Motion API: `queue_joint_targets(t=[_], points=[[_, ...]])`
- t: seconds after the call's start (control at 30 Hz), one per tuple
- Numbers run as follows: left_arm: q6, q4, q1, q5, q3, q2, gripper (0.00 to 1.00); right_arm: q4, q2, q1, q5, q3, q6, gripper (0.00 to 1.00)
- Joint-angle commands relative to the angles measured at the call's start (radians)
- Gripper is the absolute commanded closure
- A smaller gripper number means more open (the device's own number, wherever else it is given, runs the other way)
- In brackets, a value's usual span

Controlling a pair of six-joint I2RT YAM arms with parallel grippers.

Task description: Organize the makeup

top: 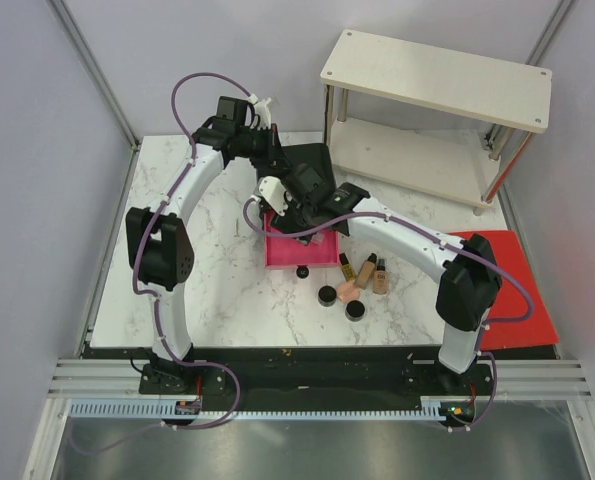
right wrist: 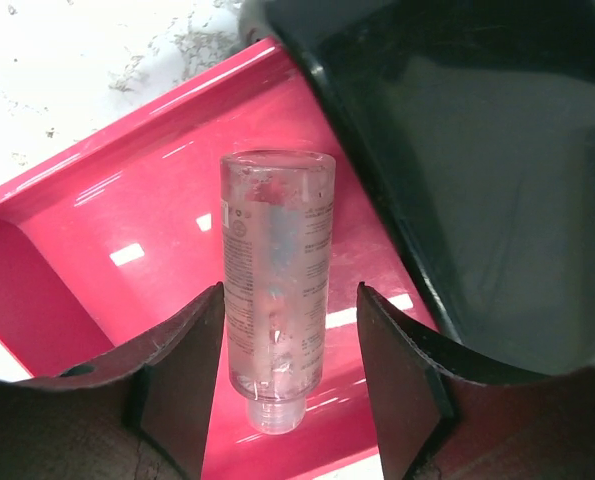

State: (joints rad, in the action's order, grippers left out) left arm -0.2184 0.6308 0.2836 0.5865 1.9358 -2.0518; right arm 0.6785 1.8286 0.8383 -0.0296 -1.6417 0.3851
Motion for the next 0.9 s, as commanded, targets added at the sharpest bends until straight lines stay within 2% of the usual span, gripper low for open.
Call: queue_joint_targets(t=[0.0, 0.2, 0.3, 0.33, 0.43, 0.5, 0.67, 0.7, 0.87], points=[[0.067, 0.182, -0.009, -0.109, -0.038, -0.097, 0.94, 0.004, -0.049, 0.002, -0.05, -0.061, -0.018, 0.37], [0.065, 0.185, -0.011, -0.108, -0.034, -0.103, 0.94, 0.001, -0.172, 0.001, -0.164, -0.017, -0.045, 0.37], [0.067, 0.185, -0.011, -0.109, -0.029, -0.107, 0.94, -0.031, -0.245, -0.005, -0.268, 0.063, -0.057, 0.3], [0.068, 0.187, -0.011, -0.108, -0.028, -0.108, 0.94, -0.045, -0.265, -0.008, -0.294, 0.089, -0.067, 0.24], [0.07, 0.19, -0.009, -0.108, -0.028, -0.113, 0.94, -0.077, -0.336, -0.034, -0.384, 0.177, -0.142, 0.15], [0.071, 0.191, -0.011, -0.108, -0.028, -0.113, 0.94, -0.062, -0.345, -0.068, -0.411, 0.215, -0.221, 0.14], [0.077, 0.196, -0.011, -0.111, -0.024, -0.117, 0.94, 0.081, -0.316, -0.163, -0.397, 0.215, -0.408, 0.13], [0.079, 0.198, -0.011, -0.109, -0.021, -0.117, 0.94, 0.104, -0.305, -0.182, -0.391, 0.211, -0.489, 0.14], [0.08, 0.202, -0.012, -0.111, -0.012, -0.117, 0.94, 0.314, -0.197, -0.321, -0.247, 0.19, -0.698, 0.18]])
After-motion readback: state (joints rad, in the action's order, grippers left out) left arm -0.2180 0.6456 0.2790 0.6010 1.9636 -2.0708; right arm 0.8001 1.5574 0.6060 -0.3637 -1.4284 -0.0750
